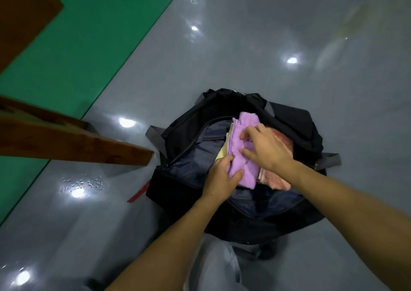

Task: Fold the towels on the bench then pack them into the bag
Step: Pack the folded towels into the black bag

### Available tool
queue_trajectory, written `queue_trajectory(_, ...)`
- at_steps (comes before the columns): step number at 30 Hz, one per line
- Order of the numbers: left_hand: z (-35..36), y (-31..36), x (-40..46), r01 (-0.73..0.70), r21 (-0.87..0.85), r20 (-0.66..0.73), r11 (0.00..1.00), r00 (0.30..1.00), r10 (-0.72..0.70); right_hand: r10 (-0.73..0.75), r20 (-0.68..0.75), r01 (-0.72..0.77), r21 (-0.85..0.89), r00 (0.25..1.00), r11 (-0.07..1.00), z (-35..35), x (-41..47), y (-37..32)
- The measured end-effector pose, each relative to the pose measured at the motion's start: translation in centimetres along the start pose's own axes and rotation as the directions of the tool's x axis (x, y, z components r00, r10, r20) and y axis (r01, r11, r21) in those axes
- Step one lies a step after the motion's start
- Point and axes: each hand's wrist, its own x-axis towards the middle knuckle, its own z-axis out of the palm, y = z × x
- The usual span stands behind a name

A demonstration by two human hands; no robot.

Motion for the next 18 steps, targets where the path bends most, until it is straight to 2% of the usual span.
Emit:
queue_trajectory(2, -1.4, 0.3, -0.3, 0.013, 0.049, 0.026, 0.999, 1.000, -0.014, 0.008, 0.021, -0.008, -0.026, 1.000, 1.000, -0.7, -0.2, -0.7)
queue_trajectory(6, -5.1, 2.0, -2.3, 0.084, 0.073, -0.032, 0.994, 0.996, -0.082, 0.022, 0.052, -0.016, -0.108, 0.998, 0.994, -2.9, -2.2, -2.6)
queue_trajectory(12, -12.5, 6.9, -7.3, 0.006, 0.069, -0.080, 0.998, 0.997, -0.001, -0.027, 0.051, 0.035, -0.173, 0.998, 0.984, -9.0, -7.4, -8.1)
queue_trajectory(18, -21.3, 13.5, -15.2, -0.101, 0.093, -0.216, 0.990, 0.969, 0.119, -0.178, -0.001, 0.174, -0.215, 0.984, 0.961, -16.2, -13.4, -18.1)
